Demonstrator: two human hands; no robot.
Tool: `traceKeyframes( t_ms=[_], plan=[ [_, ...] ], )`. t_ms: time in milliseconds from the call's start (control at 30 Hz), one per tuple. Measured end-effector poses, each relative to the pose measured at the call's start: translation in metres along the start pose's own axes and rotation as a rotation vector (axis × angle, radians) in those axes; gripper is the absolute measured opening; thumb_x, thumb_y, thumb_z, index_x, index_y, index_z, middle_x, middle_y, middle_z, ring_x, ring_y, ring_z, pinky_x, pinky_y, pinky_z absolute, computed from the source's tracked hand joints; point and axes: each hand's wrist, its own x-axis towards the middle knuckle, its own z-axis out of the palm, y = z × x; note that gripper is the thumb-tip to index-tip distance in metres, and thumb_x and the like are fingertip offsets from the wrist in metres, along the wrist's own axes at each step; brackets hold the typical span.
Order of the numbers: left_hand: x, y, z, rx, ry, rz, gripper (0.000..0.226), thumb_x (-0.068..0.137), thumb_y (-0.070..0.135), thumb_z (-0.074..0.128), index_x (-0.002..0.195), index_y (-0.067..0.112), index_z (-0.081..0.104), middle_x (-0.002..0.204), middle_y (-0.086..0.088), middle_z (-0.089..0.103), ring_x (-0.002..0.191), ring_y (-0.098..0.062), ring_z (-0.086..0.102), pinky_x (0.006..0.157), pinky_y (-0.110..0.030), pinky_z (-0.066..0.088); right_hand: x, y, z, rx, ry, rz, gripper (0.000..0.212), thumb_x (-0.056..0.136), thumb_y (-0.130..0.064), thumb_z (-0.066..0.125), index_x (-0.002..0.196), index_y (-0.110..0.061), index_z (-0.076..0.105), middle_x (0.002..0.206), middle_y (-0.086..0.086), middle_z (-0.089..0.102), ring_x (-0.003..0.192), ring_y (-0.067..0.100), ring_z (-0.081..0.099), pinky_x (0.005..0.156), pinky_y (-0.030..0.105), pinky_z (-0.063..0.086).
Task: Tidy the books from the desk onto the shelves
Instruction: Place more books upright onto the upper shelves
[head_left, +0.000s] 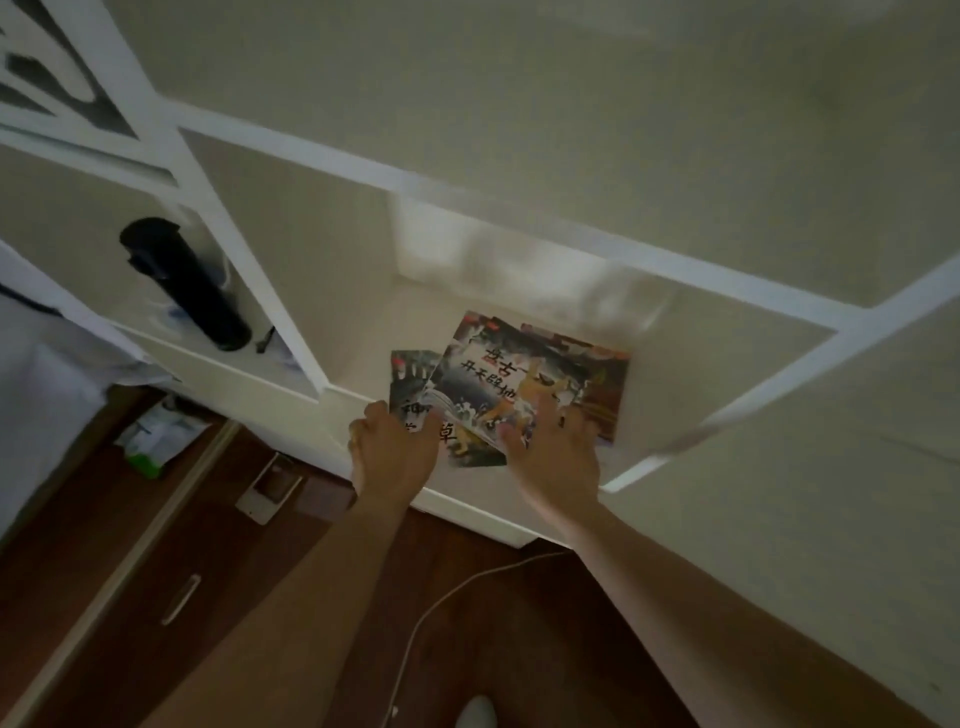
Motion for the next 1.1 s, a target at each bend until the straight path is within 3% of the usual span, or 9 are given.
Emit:
traceKeyframes(
  t_ms=[133,300,467,533,667,800,900,967,1100],
  plan=[
    [0.017,0.012,0.005,-0.076,-0.024,0.007,0.069,0.09,0.052,0.07,0.134,0.003,0.052,0.109,-0.009,0.06,0.113,-0.036,0.062,0.082,-0.034,0.043,0.004,0.005,0.023,-0.26,0.051,-0.188,0.047,0.091,-0.044,0.048,0.136,-0.033,0.044,0.145,0.0,0.043,0.134,0.029,0.042,0.107,0.04,0.031],
    [0.03,0.022,0.007,-0.14,0.021,0.075,0.052,0.087,0.043,0.077,0.125,0.015,0.056,0.113,-0.006,0.066,0.109,-0.034,0.063,0.092,-0.044,0.055,-0.008,0.009,0.01,-0.258,-0.068,-0.356,0.065,0.087,-0.034,0.067,0.144,-0.039,0.037,0.16,-0.006,0.026,0.136,0.034,0.034,0.112,0.045,0.035],
    [0.032,0.014,0.005,-0.175,-0.076,0.18,0.038,0.089,0.026,0.078,0.12,0.02,0.057,0.107,-0.003,0.067,0.102,-0.029,0.068,0.09,-0.047,0.059,-0.004,0.027,-0.003,-0.202,0.002,-0.219,0.101,0.079,-0.065,0.066,0.157,-0.021,0.018,0.165,0.008,0.017,0.153,0.031,0.011,0.126,0.044,0.011],
    [0.023,0.005,-0.001,-0.222,-0.058,0.178,0.036,0.089,0.026,0.078,0.117,0.022,0.057,0.107,-0.003,0.069,0.099,-0.027,0.07,0.087,-0.048,0.061,-0.009,0.038,-0.004,-0.263,-0.048,-0.24,0.112,0.077,-0.057,0.076,0.157,-0.008,0.015,0.162,0.014,0.024,0.152,0.032,0.018,0.124,0.046,0.02],
    [-0.011,-0.036,-0.033,-0.448,-0.046,0.071,0.036,0.093,0.019,0.074,0.125,0.026,0.059,0.112,0.004,0.07,0.102,-0.018,0.071,0.079,-0.039,0.062,-0.037,0.049,0.0,-0.251,0.11,-0.458,0.072,0.067,-0.004,0.084,0.134,-0.011,0.055,0.123,0.005,0.064,0.113,0.026,0.06,0.09,0.037,0.053],
    [-0.046,-0.078,-0.059,-0.538,-0.07,-0.021,0.026,0.095,0.01,0.07,0.116,0.023,0.063,0.108,0.002,0.073,0.101,-0.019,0.072,0.075,-0.031,0.058,-0.063,0.061,0.007,-0.065,0.252,-0.602,0.038,0.072,-0.004,0.084,0.106,-0.02,0.076,0.121,0.002,0.069,0.121,0.026,0.059,0.096,0.044,0.052],
    [-0.072,-0.093,-0.063,-0.58,-0.17,-0.115,0.021,0.095,0.009,0.069,0.111,0.022,0.067,0.11,-0.006,0.077,0.101,-0.028,0.075,0.085,-0.044,0.059,-0.097,0.071,0.012,0.293,0.193,-0.363,0.025,0.083,-0.012,0.08,0.099,-0.031,0.079,0.152,0.0,0.044,0.144,0.018,0.037,0.116,0.032,0.035],
    [-0.095,-0.097,-0.062,-0.601,-0.297,-0.151,0.023,0.096,0.011,0.067,0.118,0.016,0.067,0.113,-0.011,0.076,0.104,-0.032,0.074,0.093,-0.052,0.057,-0.126,0.077,0.009,0.596,0.011,-0.139,0.025,0.088,-0.011,0.076,0.095,-0.035,0.08,0.153,-0.01,0.038,0.143,0.007,0.036,0.112,0.022,0.035],
    [-0.146,-0.103,-0.053,-0.519,-0.518,-0.129,0.034,0.096,0.013,0.067,0.13,0.009,0.062,0.123,-0.016,0.072,0.115,-0.039,0.068,0.104,-0.059,0.05,-0.181,0.105,-0.02,0.851,-0.166,-0.025,0.027,0.086,0.007,0.07,0.089,-0.017,0.082,0.097,-0.004,0.077,0.094,0.011,0.072,0.085,0.035,0.059]
  ],
)
